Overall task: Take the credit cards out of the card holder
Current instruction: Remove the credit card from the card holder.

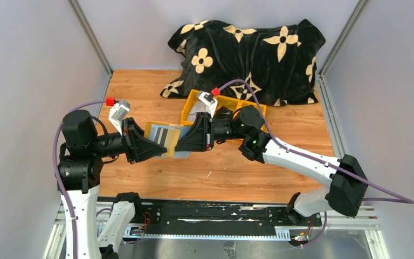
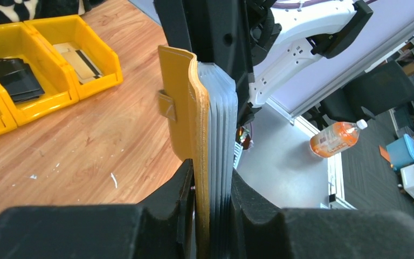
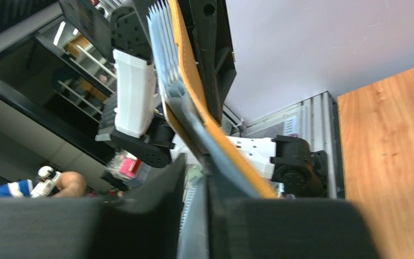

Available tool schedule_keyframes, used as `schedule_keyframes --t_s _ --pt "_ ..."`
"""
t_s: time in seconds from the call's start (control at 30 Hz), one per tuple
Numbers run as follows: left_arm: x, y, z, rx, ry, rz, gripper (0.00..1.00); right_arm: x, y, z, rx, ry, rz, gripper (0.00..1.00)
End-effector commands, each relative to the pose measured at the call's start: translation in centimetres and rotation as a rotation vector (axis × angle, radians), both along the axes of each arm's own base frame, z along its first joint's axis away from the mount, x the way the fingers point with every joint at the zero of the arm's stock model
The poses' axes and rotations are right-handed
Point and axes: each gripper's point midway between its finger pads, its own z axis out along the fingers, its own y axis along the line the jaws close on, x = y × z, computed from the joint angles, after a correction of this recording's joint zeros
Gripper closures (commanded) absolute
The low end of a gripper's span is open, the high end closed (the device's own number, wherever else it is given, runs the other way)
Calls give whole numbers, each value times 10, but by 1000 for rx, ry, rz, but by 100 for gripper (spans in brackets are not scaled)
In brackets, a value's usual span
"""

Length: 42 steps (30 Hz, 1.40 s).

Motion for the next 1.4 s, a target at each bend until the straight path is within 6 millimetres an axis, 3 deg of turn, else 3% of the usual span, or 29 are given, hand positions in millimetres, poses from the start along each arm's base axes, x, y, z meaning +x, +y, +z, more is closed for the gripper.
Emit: schedule_keyframes --t_s 0.0,0.1,0.33,0.43,0.6,0.7,0.97,1.23,1.37 --pt "-13 -3 10 -19 1 -45 80 -7 -6 18 60 -46 4 69" --pt "-10 -2 7 -9 -3 -19 85 -8 -5 26 89 -44 9 53" --pt "-8 -1 7 -3 -3 2 88 -9 5 35 104 -40 34 52" --pt "-10 -1 8 -4 -9 -1 88 -7 9 35 107 -33 39 61" --pt "-13 -2 14 -6 -20 -2 88 -7 9 32 109 -24 48 89" --pt "-14 -2 18 -7 -28 0 87 -9 6 28 104 -30 40 100" --pt "-10 -1 22 -5 -27 14 87 -3 -8 6 61 -25 -13 100" --pt "-8 -1 26 -4 -29 25 87 1 -20 0 43 -38 -41 100" --pt "-7 0 27 2 -44 37 90 11 -34 -14 11 -19 -73 100"
